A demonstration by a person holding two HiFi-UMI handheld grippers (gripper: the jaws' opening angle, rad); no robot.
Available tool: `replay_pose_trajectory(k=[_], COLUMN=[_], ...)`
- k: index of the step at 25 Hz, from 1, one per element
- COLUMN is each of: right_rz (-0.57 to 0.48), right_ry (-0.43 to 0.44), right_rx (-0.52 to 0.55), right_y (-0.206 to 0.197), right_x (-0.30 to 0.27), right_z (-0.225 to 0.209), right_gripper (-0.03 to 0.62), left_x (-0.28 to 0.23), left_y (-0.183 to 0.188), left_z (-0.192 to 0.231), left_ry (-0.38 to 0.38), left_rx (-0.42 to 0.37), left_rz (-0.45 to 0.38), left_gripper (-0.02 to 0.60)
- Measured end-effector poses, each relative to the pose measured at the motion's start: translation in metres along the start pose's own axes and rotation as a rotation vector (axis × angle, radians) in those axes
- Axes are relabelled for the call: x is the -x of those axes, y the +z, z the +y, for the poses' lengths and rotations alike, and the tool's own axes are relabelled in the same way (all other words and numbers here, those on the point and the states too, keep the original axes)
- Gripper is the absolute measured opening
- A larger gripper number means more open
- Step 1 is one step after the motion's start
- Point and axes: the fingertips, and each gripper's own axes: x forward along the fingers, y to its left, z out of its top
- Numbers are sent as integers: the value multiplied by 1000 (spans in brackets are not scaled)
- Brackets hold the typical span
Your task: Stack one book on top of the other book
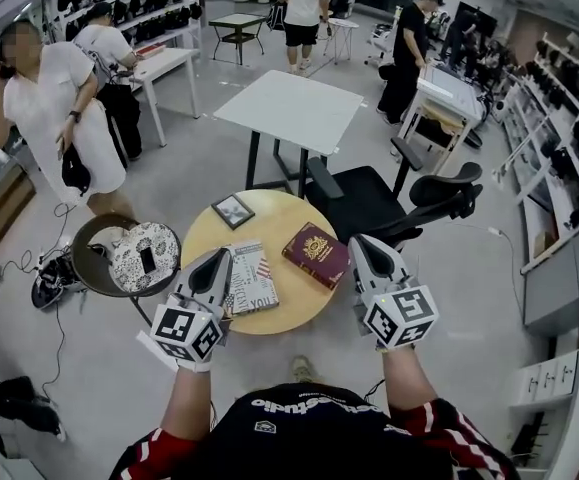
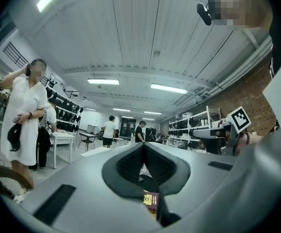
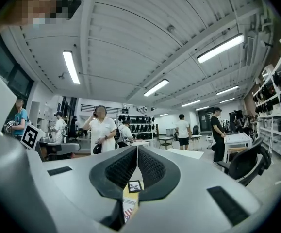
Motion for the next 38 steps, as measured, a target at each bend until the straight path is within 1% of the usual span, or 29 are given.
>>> replay_pose_trajectory(k=[2, 5, 10, 12, 17, 22, 30, 38], right_rz=[4, 28, 72, 93, 130, 184, 303, 436], right_ry=[16, 40, 82, 94, 95, 76, 26, 35], right_rx=[11, 12, -23, -30, -35, -46, -92, -132], right_y=[1, -5, -24, -32, -50, -76, -144, -221], right_x=[-9, -21, -42, -50, -63, -70, -68, -76], right_z=[-3, -5, -13, -17, -35, -62, -115, -155], right_gripper=[33, 99, 167, 184, 193, 196, 204, 219], left_x=[-7, -14, -20, -23, -31, -44, -71, -94], left_y=[5, 6, -1, -4, -12, -14, -33, -45], left_z=[4, 7, 13, 15, 18, 13, -2, -13], left_ry=[9, 15, 34, 43, 55, 44, 13, 18], left_rx=[-8, -11, -12, -10, -11, -19, -23, -37], left_rz=[-9, -13, -3, 3, 16, 26, 60, 86], left_gripper=[15, 17, 15, 15, 15, 15, 15, 15])
